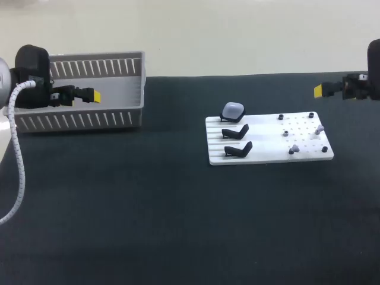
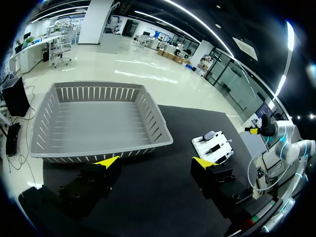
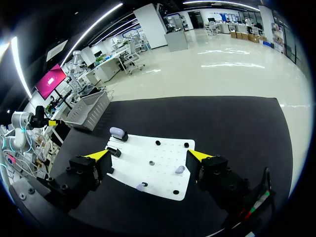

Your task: Pick up each earbud case from the left stands, insert the matching earbuds, close the lid, and place the case in the box.

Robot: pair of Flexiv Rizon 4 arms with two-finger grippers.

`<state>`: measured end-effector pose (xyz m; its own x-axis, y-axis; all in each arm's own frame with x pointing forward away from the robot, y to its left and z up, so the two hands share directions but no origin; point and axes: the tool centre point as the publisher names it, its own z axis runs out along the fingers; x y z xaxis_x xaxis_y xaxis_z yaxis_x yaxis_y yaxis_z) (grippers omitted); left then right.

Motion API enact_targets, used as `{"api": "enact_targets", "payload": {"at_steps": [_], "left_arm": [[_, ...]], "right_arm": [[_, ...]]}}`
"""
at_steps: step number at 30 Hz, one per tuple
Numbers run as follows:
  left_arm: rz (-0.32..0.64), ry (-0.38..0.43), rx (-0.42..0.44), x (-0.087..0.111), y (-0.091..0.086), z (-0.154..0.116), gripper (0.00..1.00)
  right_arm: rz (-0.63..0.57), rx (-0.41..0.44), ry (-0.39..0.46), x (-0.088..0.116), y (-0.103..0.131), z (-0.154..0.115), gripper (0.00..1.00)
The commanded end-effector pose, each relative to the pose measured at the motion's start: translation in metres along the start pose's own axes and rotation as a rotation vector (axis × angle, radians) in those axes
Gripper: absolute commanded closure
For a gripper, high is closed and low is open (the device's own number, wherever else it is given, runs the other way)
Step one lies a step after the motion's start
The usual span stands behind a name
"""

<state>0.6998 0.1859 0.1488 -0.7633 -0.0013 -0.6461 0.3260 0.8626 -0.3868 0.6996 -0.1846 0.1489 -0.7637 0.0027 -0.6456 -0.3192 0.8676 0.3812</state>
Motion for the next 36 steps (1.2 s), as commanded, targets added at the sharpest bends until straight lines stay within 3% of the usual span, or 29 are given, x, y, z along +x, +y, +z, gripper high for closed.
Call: {"api": "enact_targets", "payload": {"at_steps": [1,14,18,24,36], "left_arm": [[-0.002,0.005,-0.008,-0.001,-0.002,0.000,0.00],[-0.002,0.005,-0.008,-0.001,-0.002,0.000,0.00],[0.019,-0.024,0.090,-0.005,-0.004,-0.004,0.00],[0.149,-0.081,0.234,-0.008,-0.019,-0.007,0.00],[0.405,-0.127,0.380,-0.011,-0.048,0.006,0.00]], "right_arm": [[0.000,0.001,0.001,0.000,0.000,0.000,0.00],[0.000,0.001,0.001,0.000,0.000,0.000,0.00],[0.000,0.001,0.001,0.000,0.000,0.000,0.00],[0.000,0.001,0.001,0.000,0.000,0.000,0.00],[0.000,0.001,0.001,0.000,0.000,0.000,0.00]]}}
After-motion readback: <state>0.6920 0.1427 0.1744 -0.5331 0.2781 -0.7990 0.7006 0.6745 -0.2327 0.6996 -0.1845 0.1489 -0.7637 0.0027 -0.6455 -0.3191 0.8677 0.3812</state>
